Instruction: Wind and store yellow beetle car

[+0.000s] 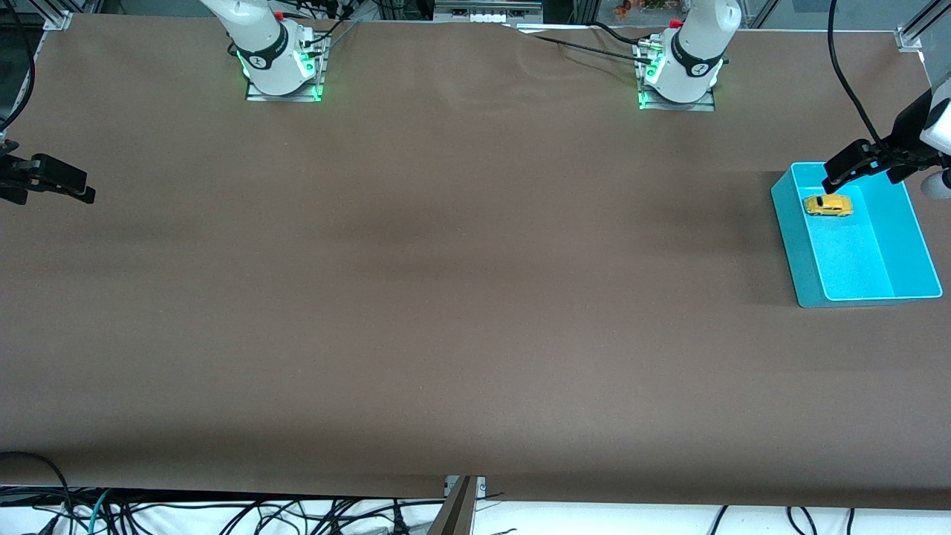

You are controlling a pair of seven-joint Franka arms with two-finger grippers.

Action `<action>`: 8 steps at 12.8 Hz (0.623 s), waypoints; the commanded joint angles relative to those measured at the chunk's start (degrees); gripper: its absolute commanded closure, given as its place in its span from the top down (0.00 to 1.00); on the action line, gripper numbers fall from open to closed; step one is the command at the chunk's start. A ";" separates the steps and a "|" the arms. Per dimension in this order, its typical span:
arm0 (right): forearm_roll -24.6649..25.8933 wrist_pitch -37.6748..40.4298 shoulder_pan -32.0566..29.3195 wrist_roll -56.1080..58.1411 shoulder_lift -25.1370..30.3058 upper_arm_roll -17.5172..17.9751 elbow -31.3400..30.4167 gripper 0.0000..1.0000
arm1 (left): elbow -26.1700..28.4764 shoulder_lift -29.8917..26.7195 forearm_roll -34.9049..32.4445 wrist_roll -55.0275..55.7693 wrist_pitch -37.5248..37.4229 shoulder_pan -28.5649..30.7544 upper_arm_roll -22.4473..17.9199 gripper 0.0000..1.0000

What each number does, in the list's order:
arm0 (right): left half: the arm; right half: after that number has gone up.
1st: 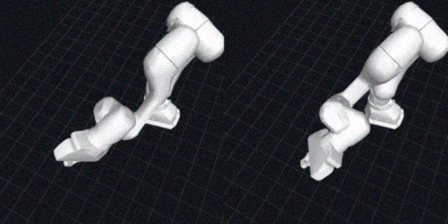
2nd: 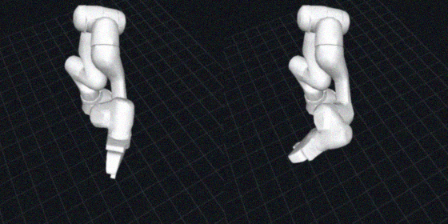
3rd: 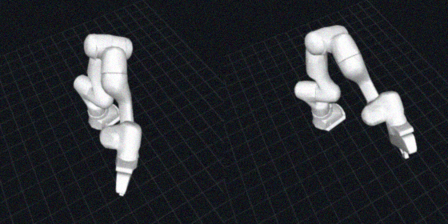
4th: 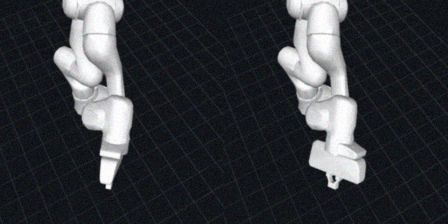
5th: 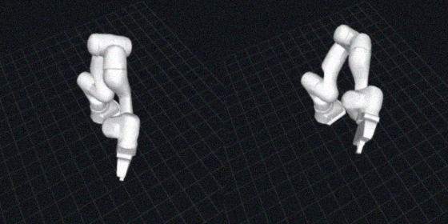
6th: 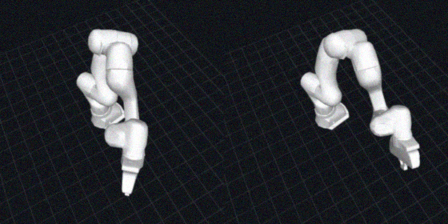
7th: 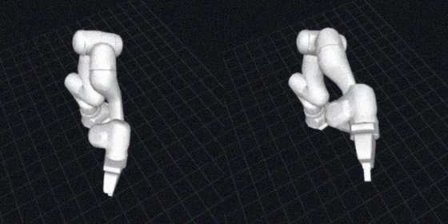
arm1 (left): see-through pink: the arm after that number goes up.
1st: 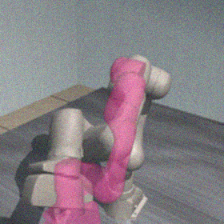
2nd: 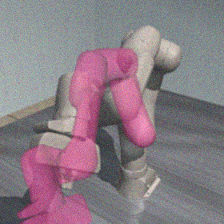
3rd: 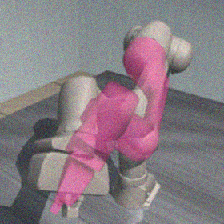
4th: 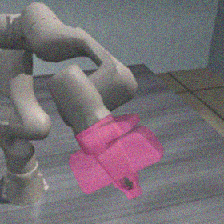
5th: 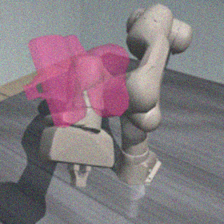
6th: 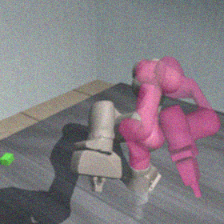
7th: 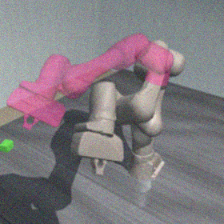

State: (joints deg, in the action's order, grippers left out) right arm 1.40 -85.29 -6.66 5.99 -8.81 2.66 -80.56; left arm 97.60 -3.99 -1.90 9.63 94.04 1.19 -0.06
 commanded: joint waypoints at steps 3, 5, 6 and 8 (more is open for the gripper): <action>-0.08 0.22 -0.11 -0.98 0.46 0.15 -0.30 1.00 | -1.88 0.82 3.04 -1.63 -1.31 0.04 -0.73 1.00; -0.08 0.22 -0.11 -0.98 0.46 0.15 -0.30 1.00 | -3.11 1.18 2.96 -1.54 -1.31 0.04 -0.65 1.00; -0.08 0.13 -0.11 -0.98 0.46 0.15 -0.30 1.00 | -3.21 1.18 2.87 -1.54 -1.31 -0.05 -0.56 1.00; -0.08 0.13 -0.11 -0.90 0.46 0.15 -0.30 1.00 | -3.21 1.18 2.52 -1.54 -1.31 -0.05 -0.47 1.00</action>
State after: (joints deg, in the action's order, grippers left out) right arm 1.40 -85.29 -6.65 5.96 -8.81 2.66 -80.56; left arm 96.42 -3.81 -0.20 9.63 94.00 1.22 -0.39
